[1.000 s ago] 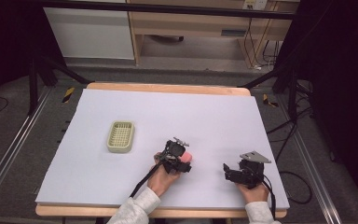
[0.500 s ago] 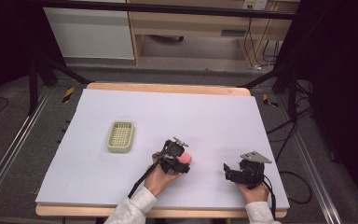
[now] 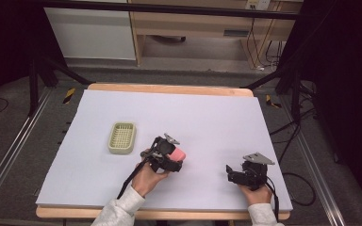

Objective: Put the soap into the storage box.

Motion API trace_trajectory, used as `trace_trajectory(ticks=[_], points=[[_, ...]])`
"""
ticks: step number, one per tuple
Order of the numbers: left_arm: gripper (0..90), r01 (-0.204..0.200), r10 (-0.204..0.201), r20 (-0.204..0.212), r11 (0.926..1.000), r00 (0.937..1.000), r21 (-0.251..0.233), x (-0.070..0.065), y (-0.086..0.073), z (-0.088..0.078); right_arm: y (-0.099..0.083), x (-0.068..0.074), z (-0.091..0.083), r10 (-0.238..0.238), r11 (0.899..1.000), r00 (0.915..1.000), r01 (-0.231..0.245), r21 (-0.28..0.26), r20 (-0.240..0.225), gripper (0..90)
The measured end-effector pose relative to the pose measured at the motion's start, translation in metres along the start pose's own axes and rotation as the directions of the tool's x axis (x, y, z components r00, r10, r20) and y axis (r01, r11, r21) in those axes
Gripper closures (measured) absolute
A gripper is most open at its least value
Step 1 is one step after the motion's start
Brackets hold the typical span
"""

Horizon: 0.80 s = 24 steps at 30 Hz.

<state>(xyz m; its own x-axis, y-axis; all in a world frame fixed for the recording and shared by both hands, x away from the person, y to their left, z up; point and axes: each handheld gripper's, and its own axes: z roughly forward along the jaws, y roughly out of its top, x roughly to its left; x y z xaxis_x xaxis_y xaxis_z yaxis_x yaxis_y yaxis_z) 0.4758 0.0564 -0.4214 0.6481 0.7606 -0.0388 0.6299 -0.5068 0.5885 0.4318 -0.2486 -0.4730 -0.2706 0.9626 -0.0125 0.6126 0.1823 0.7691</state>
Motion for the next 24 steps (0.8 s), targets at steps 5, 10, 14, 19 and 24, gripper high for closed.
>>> trace_trajectory(ticks=[5,10,14,19,24], points=[[36.9,0.006,-0.006,-0.007,0.9998,1.0000,-0.018,0.012,-0.006,-0.015,0.000,0.000,0.000,0.002,1.000,1.0000,-0.002,0.001,0.001,10.9],[36.9,0.004,-0.004,-0.020,0.9998,0.9998,-0.020,0.022,-0.012,-0.024,0.000,0.000,0.000,0.007,1.000,1.0000,-0.007,0.003,0.003,10.9],[36.9,0.028,-0.029,-0.030,0.9991,0.9991,-0.033,0.034,-0.021,-0.031,0.000,0.000,0.000,-0.001,1.000,1.0000,0.001,0.001,0.005,10.9],[36.9,0.063,-0.065,-0.041,0.9968,0.9970,-0.049,0.051,-0.027,-0.041,0.000,0.000,0.001,-0.006,1.000,1.0000,0.006,0.004,0.007,10.9],[36.9,0.097,-0.101,-0.056,0.9925,0.9933,-0.074,0.066,-0.031,-0.051,0.000,0.000,0.001,-0.010,1.000,0.9999,0.010,0.002,0.003,10.9]])
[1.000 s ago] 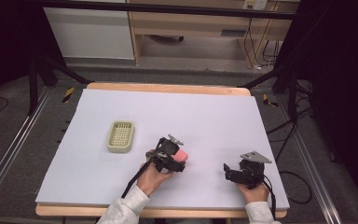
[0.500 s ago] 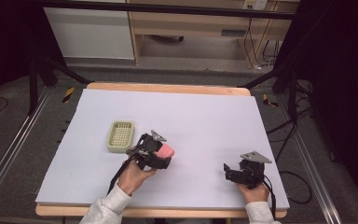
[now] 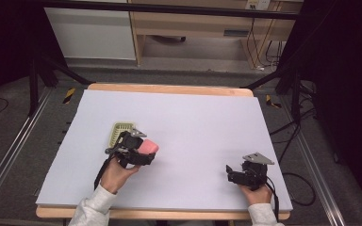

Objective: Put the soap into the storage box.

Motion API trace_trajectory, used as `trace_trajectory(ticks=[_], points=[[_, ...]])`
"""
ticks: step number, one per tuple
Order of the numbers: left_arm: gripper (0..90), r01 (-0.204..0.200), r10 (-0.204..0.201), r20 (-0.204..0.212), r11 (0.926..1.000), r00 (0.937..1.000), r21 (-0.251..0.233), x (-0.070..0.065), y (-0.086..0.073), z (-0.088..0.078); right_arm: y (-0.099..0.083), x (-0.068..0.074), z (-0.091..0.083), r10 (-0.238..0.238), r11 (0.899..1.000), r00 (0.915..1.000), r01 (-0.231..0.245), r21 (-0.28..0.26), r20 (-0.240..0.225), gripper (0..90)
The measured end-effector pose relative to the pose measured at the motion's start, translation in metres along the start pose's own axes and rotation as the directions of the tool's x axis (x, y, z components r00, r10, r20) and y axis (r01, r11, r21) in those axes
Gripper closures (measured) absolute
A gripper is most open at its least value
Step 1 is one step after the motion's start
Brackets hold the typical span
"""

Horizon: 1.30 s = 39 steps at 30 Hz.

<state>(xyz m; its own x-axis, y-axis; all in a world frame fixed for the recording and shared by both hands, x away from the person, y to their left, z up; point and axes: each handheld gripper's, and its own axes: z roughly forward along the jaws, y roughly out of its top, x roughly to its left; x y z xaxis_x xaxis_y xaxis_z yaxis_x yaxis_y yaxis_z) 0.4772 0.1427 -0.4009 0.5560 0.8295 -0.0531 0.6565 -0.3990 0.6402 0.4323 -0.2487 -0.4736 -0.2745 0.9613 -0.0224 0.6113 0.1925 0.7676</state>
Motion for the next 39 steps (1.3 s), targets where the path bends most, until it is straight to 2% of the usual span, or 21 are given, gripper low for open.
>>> trace_trajectory(ticks=[16,23,34,39], points=[[36.9,0.076,-0.078,-0.063,0.9969,0.9950,-0.021,0.039,0.004,-0.003,0.000,0.001,0.001,-0.004,1.000,1.0000,0.004,0.000,-0.001,10.9],[36.9,0.091,-0.092,-0.079,0.9956,0.9926,-0.021,0.047,0.004,0.000,0.001,0.002,0.001,0.001,1.000,1.0000,-0.001,0.005,-0.001,10.9],[36.9,0.128,-0.131,-0.114,0.9912,0.9848,-0.034,0.063,0.004,0.003,0.001,0.002,0.001,-0.002,1.000,1.0000,0.002,0.006,-0.001,10.9],[36.9,0.149,-0.155,-0.131,0.9874,0.9791,-0.053,0.071,0.006,0.002,0.001,0.002,0.001,-0.004,1.000,1.0000,0.004,0.006,0.001,10.9]])
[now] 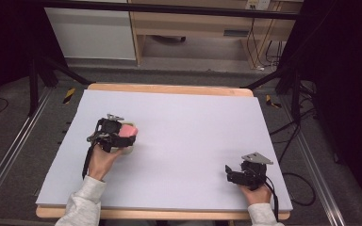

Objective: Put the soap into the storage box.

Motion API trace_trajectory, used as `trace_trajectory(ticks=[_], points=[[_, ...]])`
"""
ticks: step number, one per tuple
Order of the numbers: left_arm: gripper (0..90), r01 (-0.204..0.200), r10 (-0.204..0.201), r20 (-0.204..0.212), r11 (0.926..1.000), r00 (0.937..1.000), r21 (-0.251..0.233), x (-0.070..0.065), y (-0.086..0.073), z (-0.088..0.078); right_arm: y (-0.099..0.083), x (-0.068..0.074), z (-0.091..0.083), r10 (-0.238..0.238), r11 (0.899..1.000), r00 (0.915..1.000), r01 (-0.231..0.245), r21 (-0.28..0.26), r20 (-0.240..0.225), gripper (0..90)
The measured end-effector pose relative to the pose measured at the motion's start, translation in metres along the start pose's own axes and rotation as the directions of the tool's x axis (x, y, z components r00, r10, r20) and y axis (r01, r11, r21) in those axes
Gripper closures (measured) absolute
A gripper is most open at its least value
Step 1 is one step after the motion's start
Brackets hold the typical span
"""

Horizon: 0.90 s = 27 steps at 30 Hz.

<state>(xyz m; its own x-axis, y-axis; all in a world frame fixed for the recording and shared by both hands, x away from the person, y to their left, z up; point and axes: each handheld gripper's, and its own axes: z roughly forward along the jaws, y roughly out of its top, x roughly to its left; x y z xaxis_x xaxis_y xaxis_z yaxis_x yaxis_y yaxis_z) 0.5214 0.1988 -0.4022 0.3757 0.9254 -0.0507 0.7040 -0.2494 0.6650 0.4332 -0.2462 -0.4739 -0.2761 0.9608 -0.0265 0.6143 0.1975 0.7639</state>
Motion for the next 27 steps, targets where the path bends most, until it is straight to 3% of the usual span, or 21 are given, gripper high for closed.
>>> trace_trajectory(ticks=[15,27], points=[[36.9,0.044,-0.044,-0.042,0.9990,0.9981,-0.005,0.019,0.003,0.009,0.000,0.000,0.001,-0.004,1.000,1.0000,0.004,0.000,-0.003,10.8],[36.9,0.060,-0.060,-0.059,0.9981,0.9964,0.009,0.025,0.003,0.020,0.000,0.000,0.001,-0.004,1.000,1.0000,0.004,0.000,-0.005,10.7]])
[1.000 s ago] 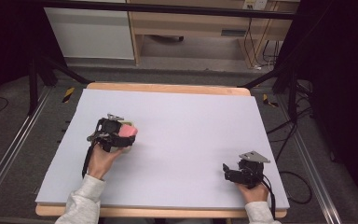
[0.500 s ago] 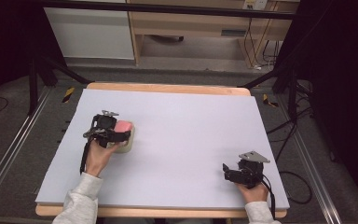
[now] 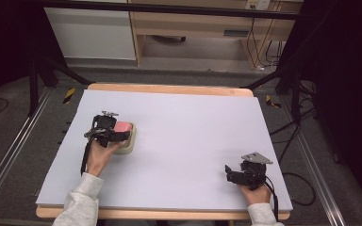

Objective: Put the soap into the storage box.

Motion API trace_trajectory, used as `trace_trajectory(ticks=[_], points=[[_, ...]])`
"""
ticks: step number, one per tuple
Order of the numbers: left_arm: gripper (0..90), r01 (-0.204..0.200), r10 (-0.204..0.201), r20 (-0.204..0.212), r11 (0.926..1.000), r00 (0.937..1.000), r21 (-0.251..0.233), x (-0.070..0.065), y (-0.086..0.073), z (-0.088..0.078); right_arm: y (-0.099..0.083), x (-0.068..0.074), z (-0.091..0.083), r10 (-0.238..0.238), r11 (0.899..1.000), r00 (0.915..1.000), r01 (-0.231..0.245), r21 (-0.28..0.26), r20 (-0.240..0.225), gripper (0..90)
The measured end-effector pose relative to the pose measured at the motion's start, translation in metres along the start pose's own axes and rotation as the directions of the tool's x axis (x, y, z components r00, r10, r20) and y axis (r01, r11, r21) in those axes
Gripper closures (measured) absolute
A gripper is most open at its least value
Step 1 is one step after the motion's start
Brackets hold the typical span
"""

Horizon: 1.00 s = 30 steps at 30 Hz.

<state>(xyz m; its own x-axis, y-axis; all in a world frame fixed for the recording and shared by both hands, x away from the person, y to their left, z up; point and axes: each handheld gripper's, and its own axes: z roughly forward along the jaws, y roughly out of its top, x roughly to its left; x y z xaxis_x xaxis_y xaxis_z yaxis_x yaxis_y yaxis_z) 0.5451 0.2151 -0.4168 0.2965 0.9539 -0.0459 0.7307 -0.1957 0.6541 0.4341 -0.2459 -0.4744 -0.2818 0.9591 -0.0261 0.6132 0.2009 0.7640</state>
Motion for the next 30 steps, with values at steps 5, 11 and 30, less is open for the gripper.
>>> trace_trajectory(ticks=[5,11,30], points=[[36.9,-0.001,0.001,-0.004,1.0000,1.0000,0.010,0.001,0.000,0.005,0.000,0.000,0.000,0.003,1.000,1.0000,-0.003,0.002,0.003,10.6],[36.9,0.004,-0.004,-0.011,0.9998,0.9999,0.022,0.003,-0.001,0.011,0.000,0.000,0.000,0.000,1.000,1.0000,0.000,0.002,0.002,10.6],[36.9,0.001,0.001,-0.026,0.9981,0.9997,0.061,0.003,-0.005,0.023,0.000,0.000,0.000,-0.001,1.000,1.0000,0.001,0.005,0.002,10.6]])
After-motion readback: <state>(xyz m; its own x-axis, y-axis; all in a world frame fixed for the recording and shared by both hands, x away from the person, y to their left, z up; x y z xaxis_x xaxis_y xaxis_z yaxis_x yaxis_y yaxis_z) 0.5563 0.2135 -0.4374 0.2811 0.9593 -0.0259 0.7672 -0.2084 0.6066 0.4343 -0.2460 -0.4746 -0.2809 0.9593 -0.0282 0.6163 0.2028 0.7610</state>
